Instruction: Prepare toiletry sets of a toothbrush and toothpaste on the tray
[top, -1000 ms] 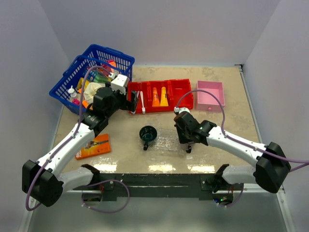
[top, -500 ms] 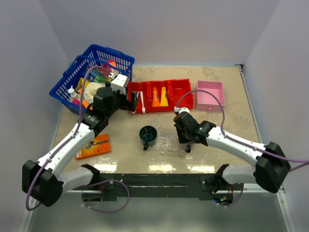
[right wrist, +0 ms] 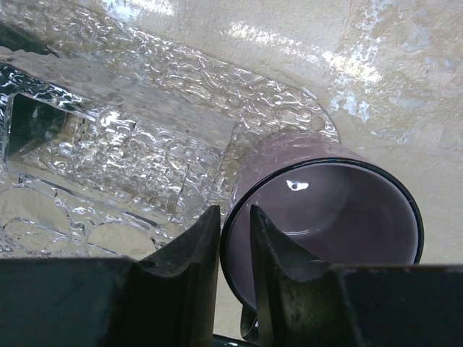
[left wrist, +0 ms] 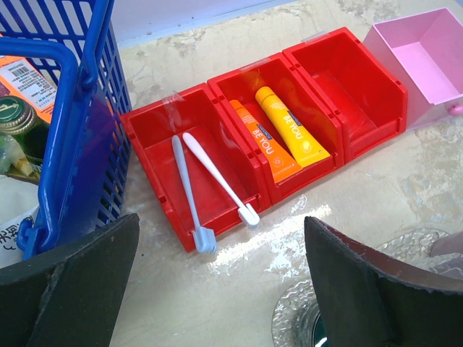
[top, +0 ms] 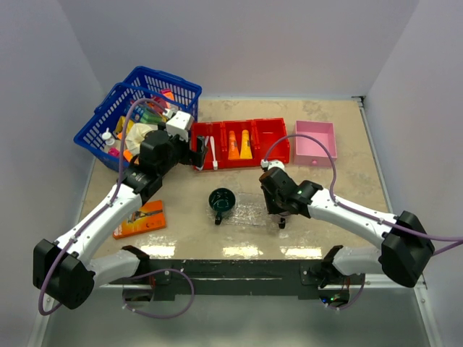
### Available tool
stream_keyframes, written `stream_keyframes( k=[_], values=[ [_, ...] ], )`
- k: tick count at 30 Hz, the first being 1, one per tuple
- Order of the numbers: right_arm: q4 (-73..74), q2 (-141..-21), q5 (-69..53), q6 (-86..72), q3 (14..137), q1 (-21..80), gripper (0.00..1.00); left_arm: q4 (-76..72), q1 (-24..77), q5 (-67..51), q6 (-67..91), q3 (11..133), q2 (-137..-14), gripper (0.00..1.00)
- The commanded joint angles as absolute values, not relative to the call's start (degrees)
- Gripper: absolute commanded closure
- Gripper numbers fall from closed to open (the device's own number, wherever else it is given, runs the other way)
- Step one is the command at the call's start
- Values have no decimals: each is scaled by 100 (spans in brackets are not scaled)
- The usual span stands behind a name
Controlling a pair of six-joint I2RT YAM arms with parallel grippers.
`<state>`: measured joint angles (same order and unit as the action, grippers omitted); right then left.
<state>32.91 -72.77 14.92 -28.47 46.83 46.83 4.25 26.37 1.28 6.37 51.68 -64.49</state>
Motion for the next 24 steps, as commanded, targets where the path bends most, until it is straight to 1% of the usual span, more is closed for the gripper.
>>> stream_keyframes(
  k=[1,5,19,24],
  values=[
    [3243,-7163,1749,-2900,4790,4693,71,264,2628,97,580,5229,-6381,0],
    [3401,-7093,1828,-2892,4834,4702,66,272,2619,105,580,5229,-6381,0],
    [3753,-6671,1837,-2672,5141,4693,62,272,2628,88,589,5229,-6407,0],
    [3885,-6531,1871,-2672,5378,4702,55,272,2628,105,589,5229,-6425,0]
  ],
)
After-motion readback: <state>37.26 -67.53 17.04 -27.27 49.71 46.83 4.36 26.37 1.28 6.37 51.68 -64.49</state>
